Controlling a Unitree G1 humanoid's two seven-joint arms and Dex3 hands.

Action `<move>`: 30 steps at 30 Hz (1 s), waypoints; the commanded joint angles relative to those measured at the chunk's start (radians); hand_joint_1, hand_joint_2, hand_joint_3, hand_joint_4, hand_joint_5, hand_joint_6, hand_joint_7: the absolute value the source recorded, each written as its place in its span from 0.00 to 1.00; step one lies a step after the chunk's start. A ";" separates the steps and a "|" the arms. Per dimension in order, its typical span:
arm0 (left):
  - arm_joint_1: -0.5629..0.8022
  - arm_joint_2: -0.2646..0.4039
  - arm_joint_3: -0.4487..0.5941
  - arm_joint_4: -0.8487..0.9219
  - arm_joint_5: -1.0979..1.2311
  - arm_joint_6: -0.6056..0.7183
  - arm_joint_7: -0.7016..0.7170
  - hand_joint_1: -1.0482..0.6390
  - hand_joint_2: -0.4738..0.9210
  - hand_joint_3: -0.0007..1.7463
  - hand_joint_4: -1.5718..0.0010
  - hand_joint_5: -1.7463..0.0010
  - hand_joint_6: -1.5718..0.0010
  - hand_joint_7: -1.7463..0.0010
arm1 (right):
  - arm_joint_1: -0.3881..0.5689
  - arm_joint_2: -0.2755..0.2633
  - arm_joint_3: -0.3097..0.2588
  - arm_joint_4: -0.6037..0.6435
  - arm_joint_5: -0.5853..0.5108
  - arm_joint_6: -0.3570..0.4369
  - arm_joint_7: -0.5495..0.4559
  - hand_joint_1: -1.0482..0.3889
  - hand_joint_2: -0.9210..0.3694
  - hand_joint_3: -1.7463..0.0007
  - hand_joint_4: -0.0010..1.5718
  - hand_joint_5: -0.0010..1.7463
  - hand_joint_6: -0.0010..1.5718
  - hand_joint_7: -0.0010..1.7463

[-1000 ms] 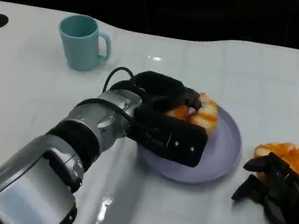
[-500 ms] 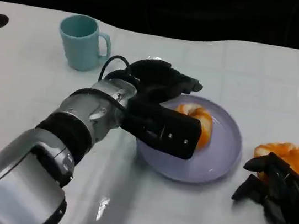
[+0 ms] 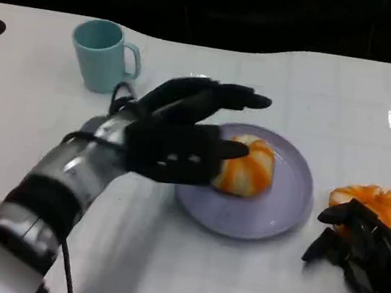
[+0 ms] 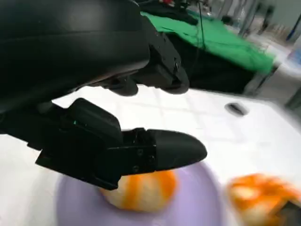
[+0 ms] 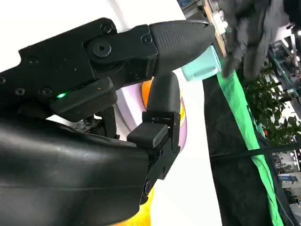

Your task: Grasp the bread from the table and place it into the plate.

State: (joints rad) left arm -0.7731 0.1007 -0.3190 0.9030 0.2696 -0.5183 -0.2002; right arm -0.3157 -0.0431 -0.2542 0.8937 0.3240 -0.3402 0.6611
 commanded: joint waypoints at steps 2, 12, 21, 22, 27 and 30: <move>0.170 -0.008 0.159 -0.178 -0.315 0.043 -0.226 0.22 1.00 0.25 0.77 0.52 0.62 0.95 | 0.025 -0.007 0.004 0.006 -0.008 0.001 -0.010 0.36 0.00 0.84 0.42 0.90 0.40 0.72; 0.450 -0.043 0.344 -0.548 -0.835 0.532 -0.486 0.26 1.00 0.21 0.60 0.50 0.49 0.92 | 0.031 -0.003 -0.002 -0.006 0.003 0.033 0.003 0.36 0.00 0.85 0.42 0.90 0.40 0.70; 0.590 -0.079 0.431 -0.723 -1.007 0.832 -0.434 0.26 1.00 0.21 0.58 0.21 0.45 0.72 | 0.050 0.000 0.007 -0.045 -0.003 0.048 -0.016 0.36 0.00 0.85 0.41 0.89 0.39 0.69; 0.591 -0.081 0.435 -0.729 -1.006 0.842 -0.432 0.26 1.00 0.21 0.58 0.21 0.45 0.72 | 0.051 0.000 0.008 -0.047 -0.002 0.049 -0.017 0.36 0.00 0.85 0.41 0.89 0.39 0.69; 0.593 -0.090 0.449 -0.743 -0.996 0.863 -0.432 0.26 1.00 0.21 0.58 0.20 0.46 0.70 | 0.053 0.000 0.010 -0.053 -0.002 0.053 -0.019 0.36 0.00 0.85 0.41 0.89 0.39 0.69; 0.746 -0.157 0.471 -0.762 -1.018 0.846 -0.415 0.26 1.00 0.17 0.47 0.03 0.52 0.20 | 0.052 0.009 -0.003 -0.069 0.029 0.094 -0.012 0.36 0.00 0.88 0.42 0.89 0.40 0.69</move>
State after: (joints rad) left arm -0.1374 -0.0213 0.1333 0.1527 -0.7374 0.3332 -0.6373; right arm -0.2806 -0.0318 -0.2485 0.8296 0.3320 -0.2832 0.6523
